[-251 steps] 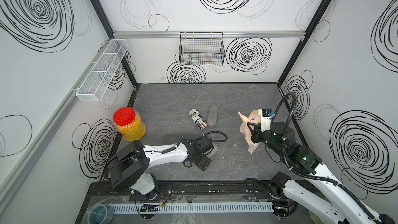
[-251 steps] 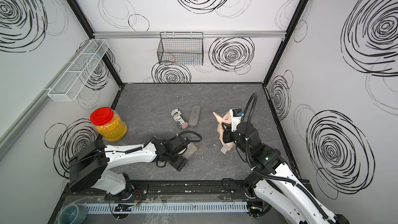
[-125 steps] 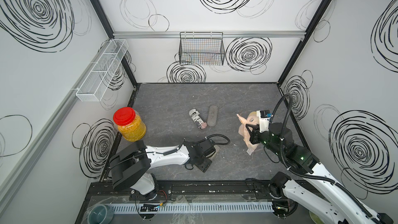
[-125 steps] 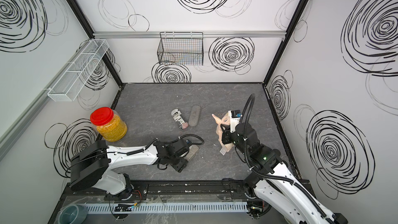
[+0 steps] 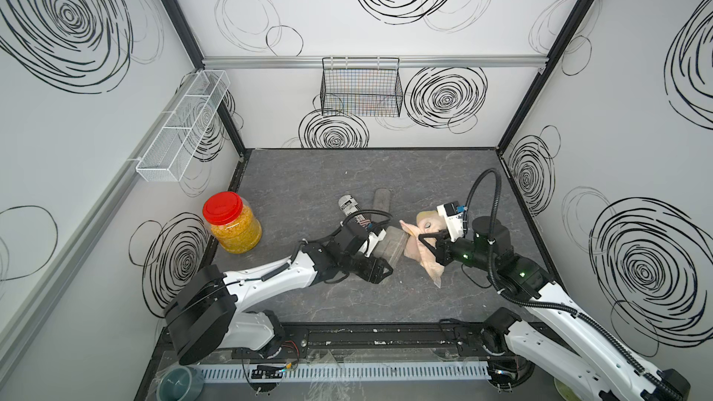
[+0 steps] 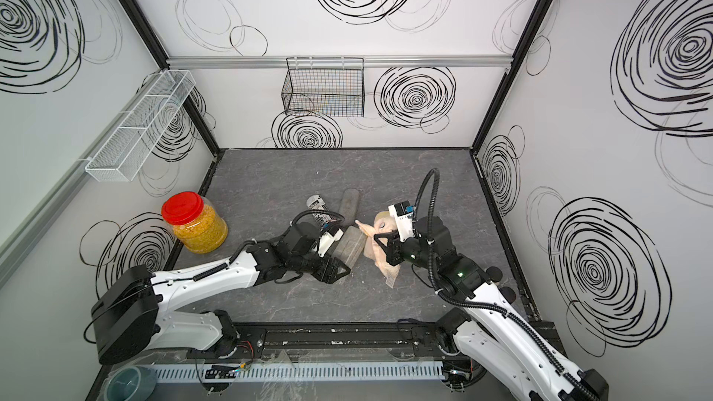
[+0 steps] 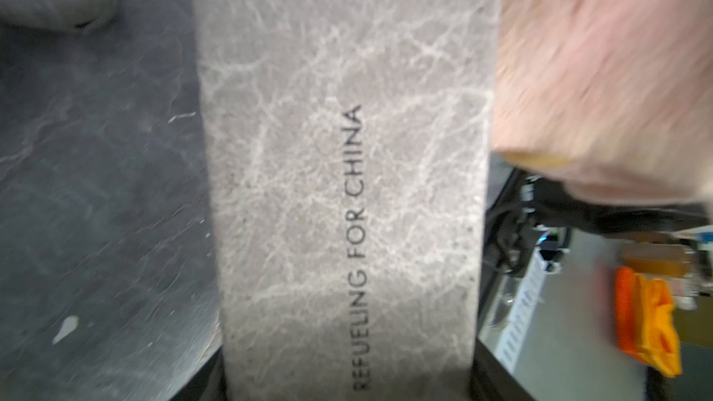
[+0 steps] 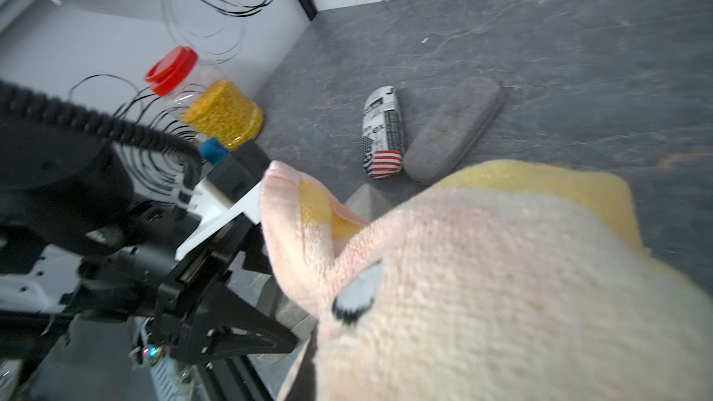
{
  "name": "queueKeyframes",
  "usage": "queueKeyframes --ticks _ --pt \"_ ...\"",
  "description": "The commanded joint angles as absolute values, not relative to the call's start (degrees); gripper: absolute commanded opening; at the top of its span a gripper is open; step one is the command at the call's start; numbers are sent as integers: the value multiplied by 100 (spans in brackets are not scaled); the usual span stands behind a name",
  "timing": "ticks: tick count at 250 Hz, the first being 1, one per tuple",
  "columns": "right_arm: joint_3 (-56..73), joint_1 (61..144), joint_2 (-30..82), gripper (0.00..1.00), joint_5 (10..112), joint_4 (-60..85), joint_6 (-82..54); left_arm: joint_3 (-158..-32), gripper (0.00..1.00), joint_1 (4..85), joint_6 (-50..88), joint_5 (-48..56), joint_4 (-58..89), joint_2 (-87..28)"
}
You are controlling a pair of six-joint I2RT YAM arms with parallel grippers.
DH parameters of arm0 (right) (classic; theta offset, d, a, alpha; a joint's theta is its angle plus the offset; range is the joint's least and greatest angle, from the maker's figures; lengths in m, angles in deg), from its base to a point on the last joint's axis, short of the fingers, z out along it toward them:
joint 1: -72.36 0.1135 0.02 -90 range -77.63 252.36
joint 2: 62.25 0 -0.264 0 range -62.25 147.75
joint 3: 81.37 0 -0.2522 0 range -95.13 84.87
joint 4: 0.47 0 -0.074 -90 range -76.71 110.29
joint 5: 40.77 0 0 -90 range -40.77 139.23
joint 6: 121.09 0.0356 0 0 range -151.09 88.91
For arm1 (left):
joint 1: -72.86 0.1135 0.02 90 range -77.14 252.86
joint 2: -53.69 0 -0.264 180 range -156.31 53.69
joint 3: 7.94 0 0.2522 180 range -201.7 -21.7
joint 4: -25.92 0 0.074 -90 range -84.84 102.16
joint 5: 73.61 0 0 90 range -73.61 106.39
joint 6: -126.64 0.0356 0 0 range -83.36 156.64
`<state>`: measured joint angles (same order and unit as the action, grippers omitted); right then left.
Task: Wipe the eyeglass case
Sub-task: Pick up the eyeglass case from the center of the board, then wipe the dirt from the eyeglass case.
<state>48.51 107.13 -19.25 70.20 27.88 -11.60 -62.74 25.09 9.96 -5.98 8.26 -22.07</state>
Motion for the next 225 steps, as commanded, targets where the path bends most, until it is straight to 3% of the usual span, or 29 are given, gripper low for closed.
queueKeyframes --ticks 1,81,145,195,225 --pt "4702 10784 -1698 4 8223 2115 -1152 -6294 69 2785 722 -1628 1861 -2089" --pt "4674 10931 -1132 4 8402 1936 -1369 -6455 71 2883 907 -2011 1969 -1992" --pt "4062 10663 -997 0 5110 3176 -1146 -6771 71 2476 1471 -1173 1277 -1976" --pt "4169 10564 -1315 4 6499 2293 -1204 -7260 71 1962 1950 -260 575 -2323" --pt "3958 10616 -945 4 6730 2576 -1282 -7709 71 1562 2236 587 118 -2576"
